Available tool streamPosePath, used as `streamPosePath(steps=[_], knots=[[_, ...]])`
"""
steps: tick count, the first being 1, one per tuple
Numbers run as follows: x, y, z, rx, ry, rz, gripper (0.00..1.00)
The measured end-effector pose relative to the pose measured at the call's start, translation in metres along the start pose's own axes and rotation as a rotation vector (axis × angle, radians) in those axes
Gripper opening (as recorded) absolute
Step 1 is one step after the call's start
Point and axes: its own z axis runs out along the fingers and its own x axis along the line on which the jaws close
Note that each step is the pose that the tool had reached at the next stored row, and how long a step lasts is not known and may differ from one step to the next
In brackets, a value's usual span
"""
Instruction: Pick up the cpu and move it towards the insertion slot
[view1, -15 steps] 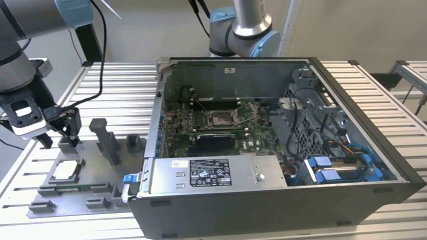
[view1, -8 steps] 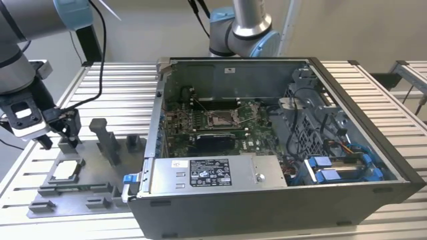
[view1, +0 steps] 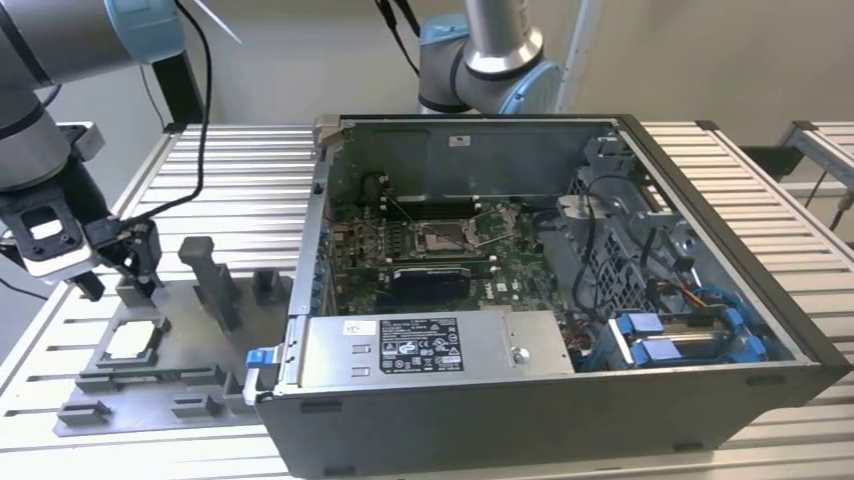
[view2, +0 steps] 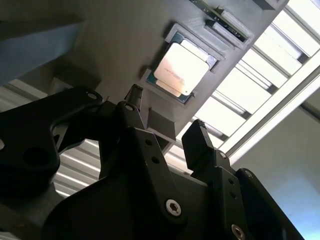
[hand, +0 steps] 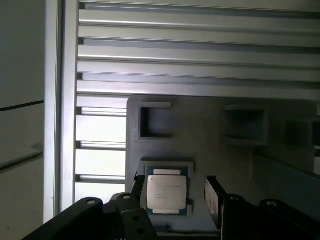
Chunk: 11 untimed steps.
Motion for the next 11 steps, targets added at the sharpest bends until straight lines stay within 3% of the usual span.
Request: streamPosePath(steps=[11], knots=[[0.0013,-0.0001,0.0022,0.0000,0.0000,-0.001,1.00]])
